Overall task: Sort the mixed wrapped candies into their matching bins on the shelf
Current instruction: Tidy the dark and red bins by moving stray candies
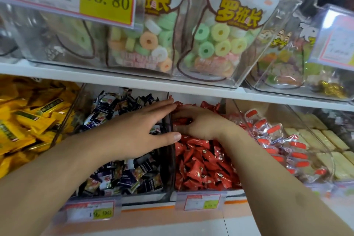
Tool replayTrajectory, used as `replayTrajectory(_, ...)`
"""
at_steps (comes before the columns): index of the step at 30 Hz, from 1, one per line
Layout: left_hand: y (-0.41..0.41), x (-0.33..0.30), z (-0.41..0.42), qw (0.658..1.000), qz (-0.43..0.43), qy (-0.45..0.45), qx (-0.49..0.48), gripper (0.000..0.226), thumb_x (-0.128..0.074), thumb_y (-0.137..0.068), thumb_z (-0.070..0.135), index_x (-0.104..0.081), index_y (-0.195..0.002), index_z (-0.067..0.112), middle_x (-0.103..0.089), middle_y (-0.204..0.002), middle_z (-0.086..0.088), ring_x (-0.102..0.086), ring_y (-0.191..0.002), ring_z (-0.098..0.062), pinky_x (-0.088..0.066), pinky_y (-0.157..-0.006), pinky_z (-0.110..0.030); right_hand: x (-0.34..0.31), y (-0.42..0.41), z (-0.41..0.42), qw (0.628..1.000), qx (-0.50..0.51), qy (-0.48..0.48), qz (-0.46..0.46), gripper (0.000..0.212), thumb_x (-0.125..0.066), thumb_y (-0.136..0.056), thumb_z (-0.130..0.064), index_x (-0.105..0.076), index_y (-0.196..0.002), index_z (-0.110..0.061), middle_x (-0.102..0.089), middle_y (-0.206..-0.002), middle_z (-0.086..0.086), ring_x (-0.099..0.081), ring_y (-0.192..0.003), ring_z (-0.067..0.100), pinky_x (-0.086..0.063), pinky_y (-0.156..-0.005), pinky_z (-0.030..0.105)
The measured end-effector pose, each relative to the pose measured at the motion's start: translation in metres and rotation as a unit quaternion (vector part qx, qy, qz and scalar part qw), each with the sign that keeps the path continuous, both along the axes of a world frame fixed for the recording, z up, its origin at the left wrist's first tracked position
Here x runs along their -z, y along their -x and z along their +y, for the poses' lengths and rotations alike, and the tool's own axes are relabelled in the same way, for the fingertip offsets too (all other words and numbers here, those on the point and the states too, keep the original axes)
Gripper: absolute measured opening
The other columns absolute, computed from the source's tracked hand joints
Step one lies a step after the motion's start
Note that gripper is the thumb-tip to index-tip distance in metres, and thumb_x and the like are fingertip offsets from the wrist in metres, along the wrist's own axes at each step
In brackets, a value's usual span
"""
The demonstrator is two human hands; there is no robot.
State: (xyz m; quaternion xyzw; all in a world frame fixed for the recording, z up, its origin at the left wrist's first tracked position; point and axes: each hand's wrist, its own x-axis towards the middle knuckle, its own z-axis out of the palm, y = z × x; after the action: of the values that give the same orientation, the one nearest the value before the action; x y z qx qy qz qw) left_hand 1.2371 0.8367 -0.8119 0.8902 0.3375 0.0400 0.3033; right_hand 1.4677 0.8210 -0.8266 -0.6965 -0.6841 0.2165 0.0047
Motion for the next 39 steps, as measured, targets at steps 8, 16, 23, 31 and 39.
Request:
replayTrajectory(8, 0.001, -0.003, -0.002, 1.0, 0.002, -0.003, -0.002, 0.087, -0.039, -0.081, 0.087, 0.001, -0.154, 0.063, 0.016, -0.154, 0.048, -0.001, -0.146, 0.015, -0.012, -0.126, -0.028, -0.009, -0.016, -0.017, 0.997, 0.024, -0.04, -0.054, 0.031, -0.07, -0.09, -0.051, -0.073, -0.117, -0.036, -0.062, -0.137, -0.016, -0.056, -0.125, 0.011, -0.041, -0.104, 0.022)
replayTrajectory(16, 0.003, 0.0, -0.001, 1.0, -0.005, 0.002, -0.002, 0.088, -0.037, -0.077, 0.09, 0.0, -0.153, 0.065, 0.015, -0.154, 0.049, 0.0, -0.146, 0.016, -0.013, -0.127, -0.033, -0.018, -0.021, -0.023, 0.995, 0.066, -0.051, -0.059, 0.023, -0.071, -0.089, -0.047, -0.073, -0.111, -0.04, -0.067, -0.125, -0.016, -0.063, -0.111, 0.01, -0.039, -0.086, 0.018)
replayTrajectory(23, 0.001, 0.003, 0.0, 1.0, -0.009, 0.005, -0.006, 0.085, -0.04, -0.077, 0.089, 0.002, -0.149, 0.07, 0.014, -0.15, 0.054, 0.001, -0.144, 0.018, -0.011, -0.126, -0.03, -0.022, -0.021, -0.022, 0.994, 0.068, -0.061, -0.066, 0.024, -0.07, -0.092, -0.043, -0.073, -0.116, -0.039, -0.066, -0.129, -0.015, -0.061, -0.113, 0.01, -0.036, -0.077, 0.013)
replayTrajectory(31, -0.003, 0.0, -0.003, 1.0, -0.01, 0.006, -0.018, 0.086, -0.042, -0.079, 0.084, -0.003, -0.153, 0.065, 0.013, -0.15, 0.051, -0.003, -0.142, 0.017, -0.012, -0.124, -0.026, -0.03, -0.023, -0.034, 0.99, 0.085, -0.106, 0.041, 0.036, -0.071, -0.09, -0.054, -0.07, -0.125, -0.045, -0.057, -0.137, -0.025, -0.053, -0.121, -0.004, -0.031, -0.096, 0.009)
replayTrajectory(39, -0.004, -0.011, -0.014, 0.999, -0.028, 0.01, -0.011, 0.055, -0.049, -0.088, 0.071, -0.009, -0.124, 0.084, 0.005, -0.123, 0.065, -0.014, -0.132, 0.019, -0.015, -0.11, -0.013, -0.049, -0.014, -0.069, 0.987, 0.067, -0.102, 0.109, 0.044, -0.062, -0.095, -0.058, -0.058, -0.137, -0.046, -0.057, -0.143, -0.02, -0.05, -0.133, 0.003, -0.036, -0.117, 0.028)
